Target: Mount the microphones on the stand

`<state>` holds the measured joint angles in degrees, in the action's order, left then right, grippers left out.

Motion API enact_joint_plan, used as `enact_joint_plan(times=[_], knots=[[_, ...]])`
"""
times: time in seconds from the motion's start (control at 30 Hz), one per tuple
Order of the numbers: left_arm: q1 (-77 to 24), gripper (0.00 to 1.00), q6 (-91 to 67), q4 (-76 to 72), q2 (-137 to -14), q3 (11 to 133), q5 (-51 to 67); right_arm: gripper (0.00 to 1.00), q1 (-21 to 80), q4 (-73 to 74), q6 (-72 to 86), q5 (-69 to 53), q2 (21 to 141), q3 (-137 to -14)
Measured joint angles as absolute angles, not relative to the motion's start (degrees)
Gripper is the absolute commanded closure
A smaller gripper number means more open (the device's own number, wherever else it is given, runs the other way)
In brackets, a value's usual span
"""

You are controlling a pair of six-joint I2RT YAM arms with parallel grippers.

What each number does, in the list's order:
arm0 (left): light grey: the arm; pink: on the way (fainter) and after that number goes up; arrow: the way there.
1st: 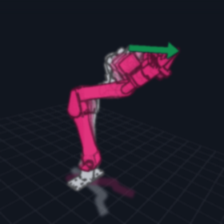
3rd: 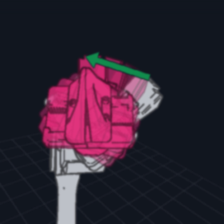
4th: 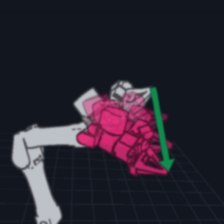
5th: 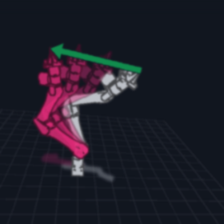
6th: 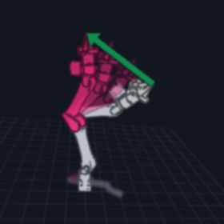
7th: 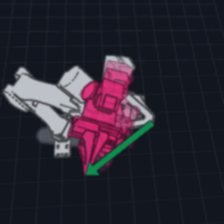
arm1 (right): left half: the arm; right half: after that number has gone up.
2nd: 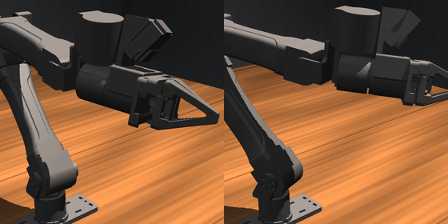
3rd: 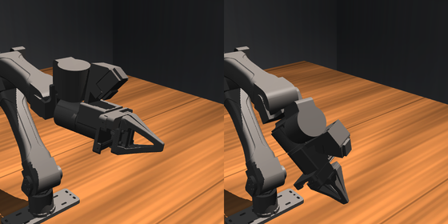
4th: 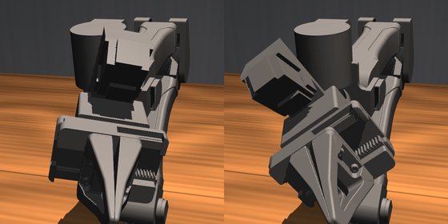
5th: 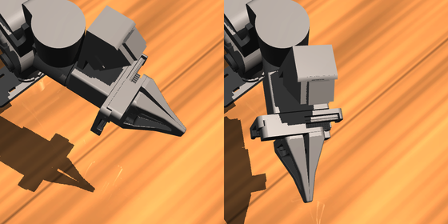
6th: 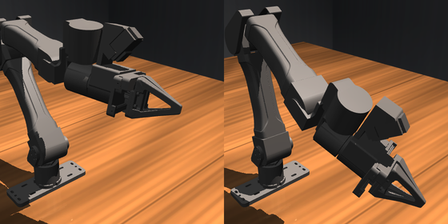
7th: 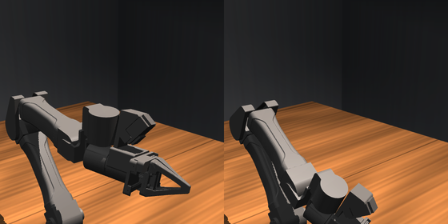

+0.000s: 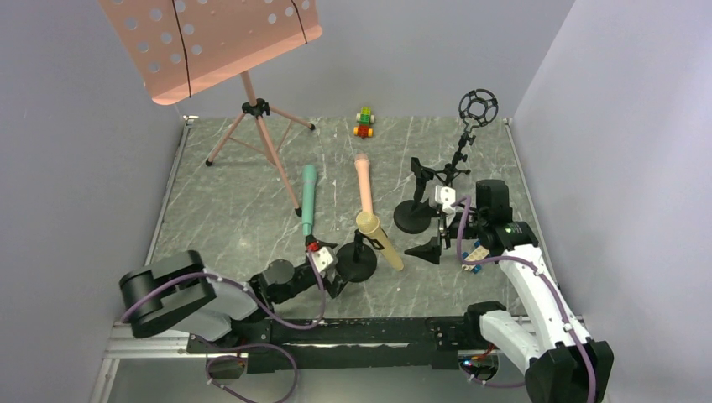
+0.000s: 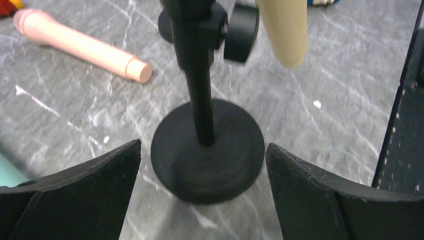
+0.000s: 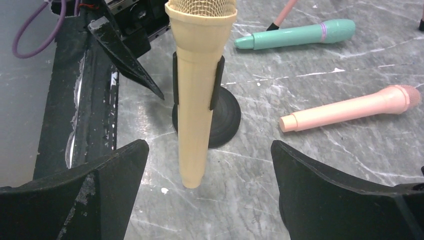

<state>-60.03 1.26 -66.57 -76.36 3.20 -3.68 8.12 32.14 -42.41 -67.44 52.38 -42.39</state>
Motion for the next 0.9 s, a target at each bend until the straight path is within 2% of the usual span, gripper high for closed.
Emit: enact_joint_plan(times=[0.17, 0.4, 0.7, 0.9], knots=[[-59.64, 0.07, 1.50, -73.56, -83.00, 8.27, -2.83, 0.00, 6.90, 32.73, -42.48, -68.14, 52.16, -41.82], [-59.05, 0.29, 2.28, -73.89, -83.94, 13.19, -0.67, 0.00, 6.72, 32.71, -42.39, -68.10, 52.01, -41.74], [-58.98, 0.39, 0.38, -76.23, -89.97, 12.03, 0.47, 0.00, 6.17, 32.67, -41.80, -68.14, 52.01, -41.71], [-58.89, 0.42, -1.32, -79.46, -93.73, 10.87, 0.25, 0.00, 6.00, 32.67, -41.76, -68.29, 52.01, -41.71]])
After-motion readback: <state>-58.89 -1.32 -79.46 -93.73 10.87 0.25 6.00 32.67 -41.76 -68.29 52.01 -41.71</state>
